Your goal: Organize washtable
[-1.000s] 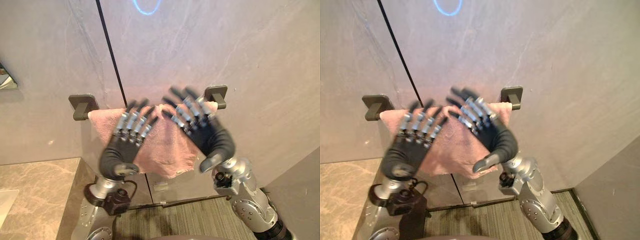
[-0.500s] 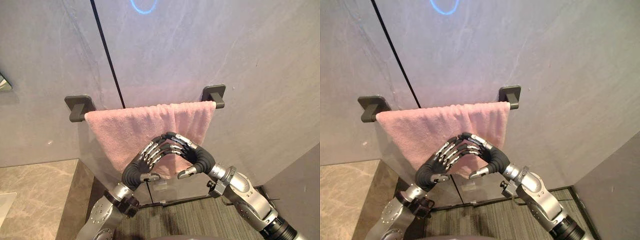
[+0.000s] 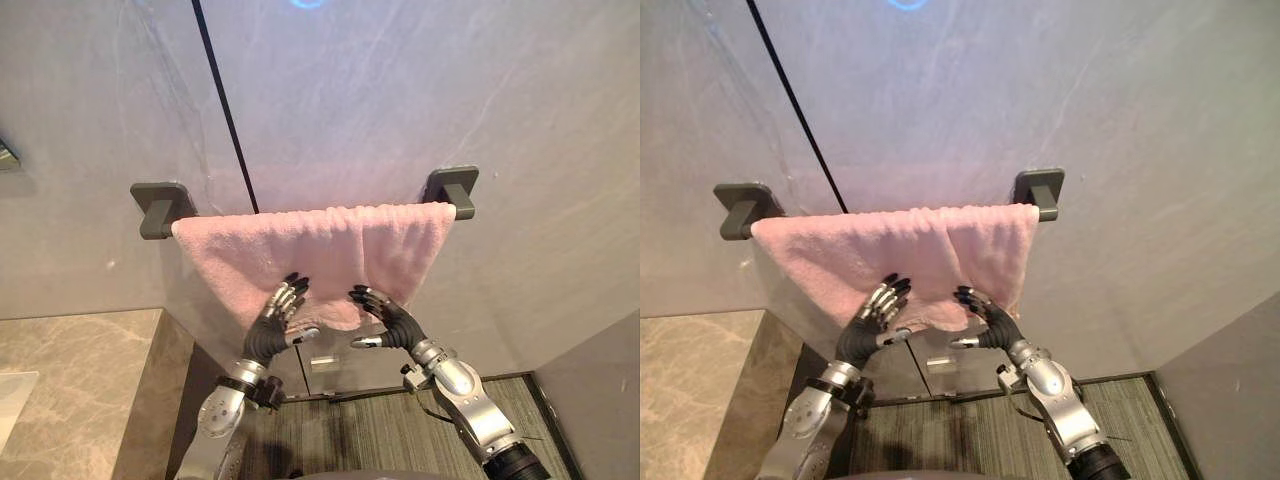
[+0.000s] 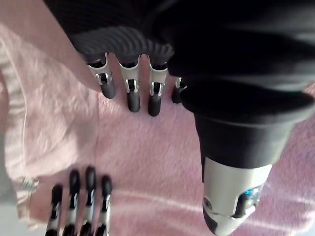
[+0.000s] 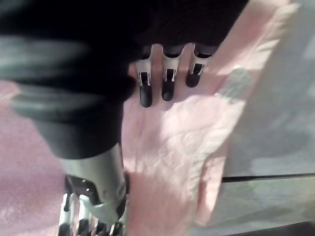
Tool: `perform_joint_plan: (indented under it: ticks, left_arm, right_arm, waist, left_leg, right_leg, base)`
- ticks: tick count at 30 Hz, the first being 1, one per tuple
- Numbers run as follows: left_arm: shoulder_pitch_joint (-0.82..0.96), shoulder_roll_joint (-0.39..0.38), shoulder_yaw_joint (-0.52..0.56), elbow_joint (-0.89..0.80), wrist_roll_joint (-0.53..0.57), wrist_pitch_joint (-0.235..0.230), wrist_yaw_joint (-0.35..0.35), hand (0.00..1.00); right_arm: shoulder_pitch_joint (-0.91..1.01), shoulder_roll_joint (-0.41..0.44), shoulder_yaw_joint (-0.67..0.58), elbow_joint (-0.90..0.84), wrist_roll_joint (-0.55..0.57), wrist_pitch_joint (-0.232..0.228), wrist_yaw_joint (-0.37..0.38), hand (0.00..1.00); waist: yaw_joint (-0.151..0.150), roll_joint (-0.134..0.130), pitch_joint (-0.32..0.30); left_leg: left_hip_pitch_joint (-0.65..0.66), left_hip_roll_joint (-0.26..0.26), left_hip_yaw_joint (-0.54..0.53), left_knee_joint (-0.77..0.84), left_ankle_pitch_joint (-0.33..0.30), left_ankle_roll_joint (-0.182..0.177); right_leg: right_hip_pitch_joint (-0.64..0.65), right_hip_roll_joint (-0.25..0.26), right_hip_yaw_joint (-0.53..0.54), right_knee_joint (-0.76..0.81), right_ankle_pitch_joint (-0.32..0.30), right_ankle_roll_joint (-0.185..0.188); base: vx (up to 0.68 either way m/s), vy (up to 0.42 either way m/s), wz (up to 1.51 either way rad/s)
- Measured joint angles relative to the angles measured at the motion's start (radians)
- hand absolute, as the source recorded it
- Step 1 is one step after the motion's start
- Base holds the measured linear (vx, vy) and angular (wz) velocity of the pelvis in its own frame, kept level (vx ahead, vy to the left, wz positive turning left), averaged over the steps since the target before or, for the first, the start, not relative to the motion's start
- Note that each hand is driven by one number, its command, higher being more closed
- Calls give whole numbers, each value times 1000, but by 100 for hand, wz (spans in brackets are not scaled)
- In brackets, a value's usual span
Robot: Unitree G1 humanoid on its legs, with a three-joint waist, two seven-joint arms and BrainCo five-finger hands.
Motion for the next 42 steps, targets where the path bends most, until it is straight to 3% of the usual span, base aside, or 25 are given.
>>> perform_joint_plan:
  ticks: [13,24,33,42]
  left_arm:
    - [62,-93,205,1,30,-14,32,0]
    - [148,-181,290,-2,26,-14,50,0]
    - [218,-217,315,-39,32,-13,51,0]
    - [233,-253,343,7,128,-12,93,0]
  right_arm:
    - [114,103,-261,-130,0,2,-38,0]
    - [225,210,-414,-248,26,-1,-74,0]
    - [298,243,-434,-249,30,-1,-101,0]
    - [341,257,-462,-244,-77,4,-138,0]
  waist:
    - [0,-20,11]
    - [0,-22,10]
    - [3,-26,5]
    - [22,-25,-12]
  left_leg:
    - [-15,-2,-18,0,0,0]
    - [-17,-2,-21,0,-1,0]
    - [-20,0,-27,12,-10,-1]
    - [-36,0,-14,54,-37,3]
  right_leg:
    - [-12,-2,-18,0,-6,0]
    - [-12,-3,-22,0,-10,1]
    - [-12,-7,-29,17,-25,2]
    - [-13,-16,-29,36,-33,8]
  base:
    - [-14,-20,4]
    - [-1,-2,0]
    - [-7,-10,2]
    - [-7,-1,-1]
